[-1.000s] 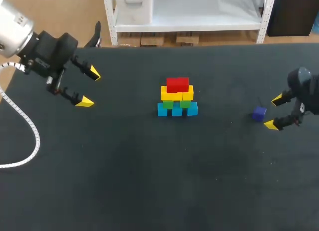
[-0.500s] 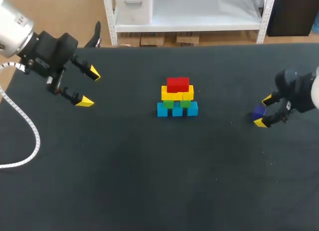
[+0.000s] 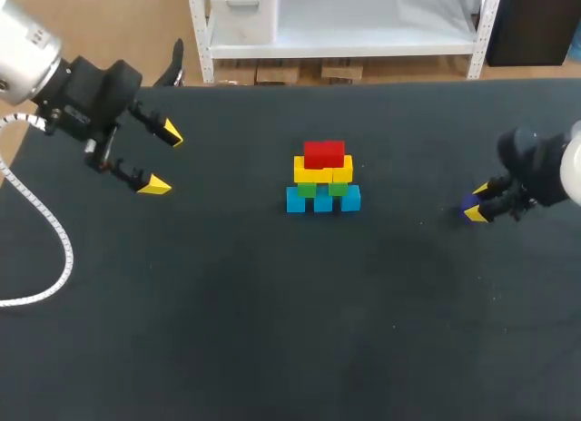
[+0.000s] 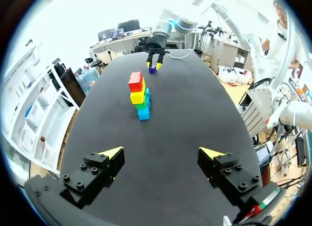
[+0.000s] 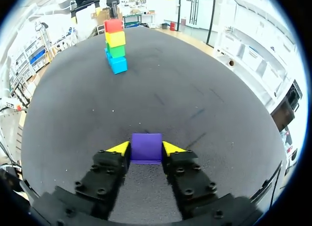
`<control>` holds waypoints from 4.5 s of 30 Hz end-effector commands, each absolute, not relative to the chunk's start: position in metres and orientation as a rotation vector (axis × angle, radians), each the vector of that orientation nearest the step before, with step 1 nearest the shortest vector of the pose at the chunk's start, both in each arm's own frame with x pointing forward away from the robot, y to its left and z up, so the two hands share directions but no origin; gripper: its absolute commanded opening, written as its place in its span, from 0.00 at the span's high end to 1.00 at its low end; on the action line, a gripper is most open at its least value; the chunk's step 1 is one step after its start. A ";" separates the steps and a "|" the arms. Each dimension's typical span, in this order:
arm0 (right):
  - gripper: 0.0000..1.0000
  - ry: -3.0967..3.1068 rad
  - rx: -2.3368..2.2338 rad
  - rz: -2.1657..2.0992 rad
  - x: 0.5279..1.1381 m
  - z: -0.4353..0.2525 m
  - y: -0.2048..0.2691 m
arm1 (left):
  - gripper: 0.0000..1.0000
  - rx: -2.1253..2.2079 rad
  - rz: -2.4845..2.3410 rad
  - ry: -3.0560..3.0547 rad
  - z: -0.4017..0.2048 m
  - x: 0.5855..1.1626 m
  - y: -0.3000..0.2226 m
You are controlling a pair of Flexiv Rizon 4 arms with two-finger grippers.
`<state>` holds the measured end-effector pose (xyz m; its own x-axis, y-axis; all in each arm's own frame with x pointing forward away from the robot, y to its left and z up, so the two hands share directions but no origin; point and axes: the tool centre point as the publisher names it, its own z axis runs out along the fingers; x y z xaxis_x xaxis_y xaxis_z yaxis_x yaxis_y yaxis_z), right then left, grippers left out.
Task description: Place the blue cubes, place green cubes on the blue cubes, place the yellow cubes on the green cubes, then place the red cubes on the yellow cubes, and place purple cube on the red cubes.
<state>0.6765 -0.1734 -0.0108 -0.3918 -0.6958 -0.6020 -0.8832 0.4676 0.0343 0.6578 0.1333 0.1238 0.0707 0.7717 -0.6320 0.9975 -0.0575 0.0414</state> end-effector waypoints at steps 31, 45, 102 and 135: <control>1.00 1.872 -1.724 0.545 0.667 0.145 -0.106 | 0.00 1.885 -0.632 1.747 0.124 0.658 0.134; 1.00 1.746 -1.791 0.534 0.685 0.184 -0.032 | 0.00 1.885 -0.632 1.747 0.124 0.658 0.134; 1.00 1.823 -1.802 0.599 0.722 0.111 0.056 | 0.00 1.885 -0.632 1.747 0.124 0.658 0.134; 0.87 1.822 -1.829 0.591 0.725 0.109 0.059 | 0.00 1.885 -0.632 1.747 0.124 0.658 0.134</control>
<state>0.7228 0.0581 0.1094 0.0155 -0.7887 -0.6145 -0.9991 0.0122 -0.0408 0.6579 0.1333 0.1238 0.0706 0.7718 -0.6319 0.9975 -0.0575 0.0413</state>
